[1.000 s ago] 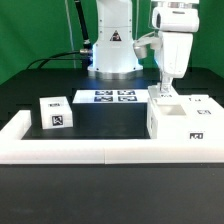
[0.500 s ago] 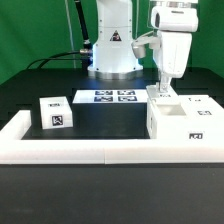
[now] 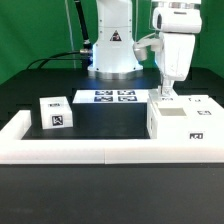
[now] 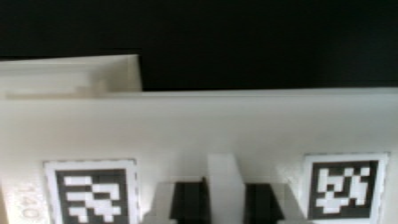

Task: Assemble cabinet

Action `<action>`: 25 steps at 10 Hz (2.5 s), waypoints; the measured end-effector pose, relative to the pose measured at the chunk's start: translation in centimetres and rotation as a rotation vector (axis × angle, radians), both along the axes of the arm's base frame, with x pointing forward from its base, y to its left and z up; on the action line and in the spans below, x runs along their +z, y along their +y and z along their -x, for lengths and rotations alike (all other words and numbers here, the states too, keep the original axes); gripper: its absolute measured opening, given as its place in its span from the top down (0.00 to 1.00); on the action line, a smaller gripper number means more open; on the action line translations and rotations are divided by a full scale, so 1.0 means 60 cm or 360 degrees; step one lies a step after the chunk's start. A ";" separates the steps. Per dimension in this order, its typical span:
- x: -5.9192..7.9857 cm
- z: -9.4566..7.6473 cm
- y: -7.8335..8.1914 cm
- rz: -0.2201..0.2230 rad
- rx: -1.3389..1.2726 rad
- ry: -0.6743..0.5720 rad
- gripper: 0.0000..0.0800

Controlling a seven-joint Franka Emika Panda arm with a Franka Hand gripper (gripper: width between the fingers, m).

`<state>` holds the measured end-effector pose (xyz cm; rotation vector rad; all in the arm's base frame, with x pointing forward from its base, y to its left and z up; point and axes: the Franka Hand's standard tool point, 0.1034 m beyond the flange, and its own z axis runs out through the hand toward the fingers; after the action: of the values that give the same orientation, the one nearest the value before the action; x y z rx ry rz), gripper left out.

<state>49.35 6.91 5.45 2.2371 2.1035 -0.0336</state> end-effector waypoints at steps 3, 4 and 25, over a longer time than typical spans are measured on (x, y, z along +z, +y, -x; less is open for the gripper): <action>0.002 -0.026 -0.010 0.0016 0.0127 0.0012 0.91; 0.002 -0.025 -0.009 0.0015 0.0109 0.0010 0.91; 0.003 -0.145 -0.007 0.0113 0.0091 0.0129 0.68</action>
Offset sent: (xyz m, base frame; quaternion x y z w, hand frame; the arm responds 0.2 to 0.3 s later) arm 0.0000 0.0000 0.0000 0.0000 0.0000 0.0000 1.0000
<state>58.03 6.50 5.62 2.1696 2.1687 -0.1958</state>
